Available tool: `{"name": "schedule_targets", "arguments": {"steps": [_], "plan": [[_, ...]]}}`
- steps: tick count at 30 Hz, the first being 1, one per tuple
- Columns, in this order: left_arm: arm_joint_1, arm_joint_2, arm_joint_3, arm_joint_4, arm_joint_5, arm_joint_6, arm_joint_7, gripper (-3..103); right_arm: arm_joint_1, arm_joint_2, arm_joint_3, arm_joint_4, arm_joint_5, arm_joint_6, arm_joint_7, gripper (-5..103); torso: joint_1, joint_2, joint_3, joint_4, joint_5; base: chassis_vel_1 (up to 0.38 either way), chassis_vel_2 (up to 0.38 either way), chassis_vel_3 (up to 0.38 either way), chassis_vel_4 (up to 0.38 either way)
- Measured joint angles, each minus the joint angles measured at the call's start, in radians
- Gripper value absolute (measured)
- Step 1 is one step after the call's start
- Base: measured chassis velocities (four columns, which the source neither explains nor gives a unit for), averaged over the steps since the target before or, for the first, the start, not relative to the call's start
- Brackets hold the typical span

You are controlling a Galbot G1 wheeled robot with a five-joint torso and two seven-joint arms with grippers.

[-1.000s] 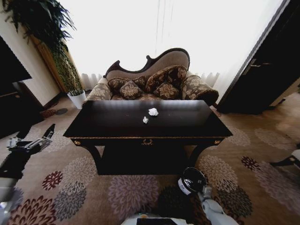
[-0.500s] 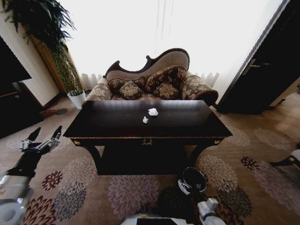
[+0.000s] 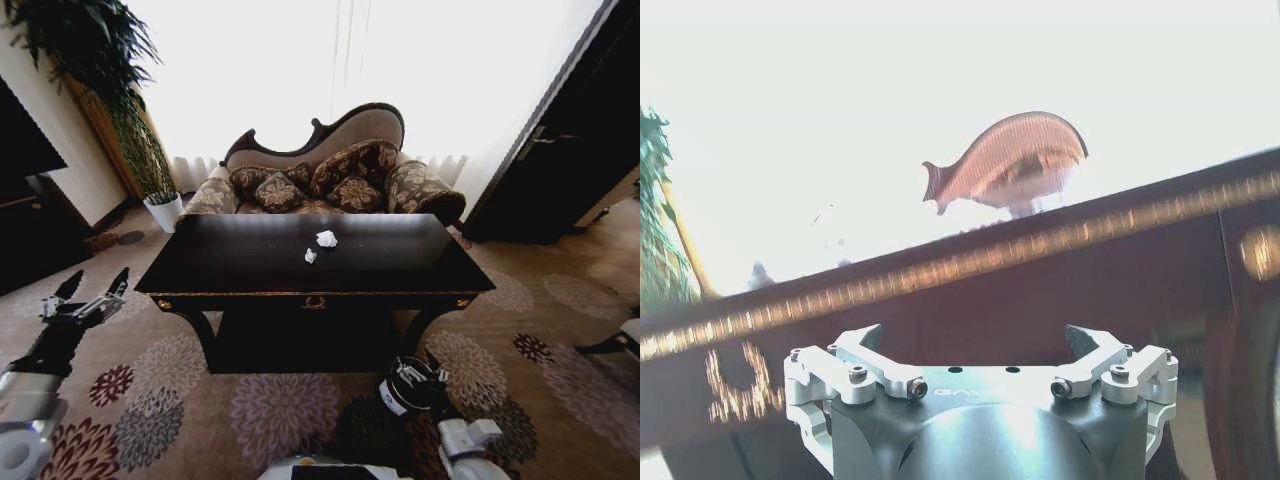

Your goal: Move to the front of the table and place the trash on the table into the trash bin.

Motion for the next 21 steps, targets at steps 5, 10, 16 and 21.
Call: {"name": "schedule_targets", "arguments": {"steps": [5,10,16,21], "plan": [[0.005,0.005,-0.014,0.005,-0.005,-0.003,0.0,100,-0.004,-0.009,0.052,0.081,0.02,-0.016,0.017,100,0.0,0.0,0.0,-0.0001,0.0,0.0,0.0,0.0,0.0],[0.016,0.0,-0.018,0.001,-0.005,-0.006,0.001,100,0.025,-0.049,0.094,0.137,0.065,-0.059,0.031,100,0.0,0.0,0.0,-0.0002,0.0001,0.0,0.0,0.0,0.0],[0.026,0.0,-0.025,-0.003,-0.004,-0.008,0.002,100,0.175,-0.193,0.13,0.157,0.132,-0.173,0.065,100,0.0,0.0,0.0,0.0,0.0004,0.0,0.0,0.0,0.0],[0.013,0.016,-0.001,-0.009,0.001,-0.004,0.001,100,0.292,-0.3,0.162,0.16,0.189,-0.248,0.091,100,0.0,0.0,0.0,0.0002,0.0,0.0,0.0,0.0,0.0]]}}
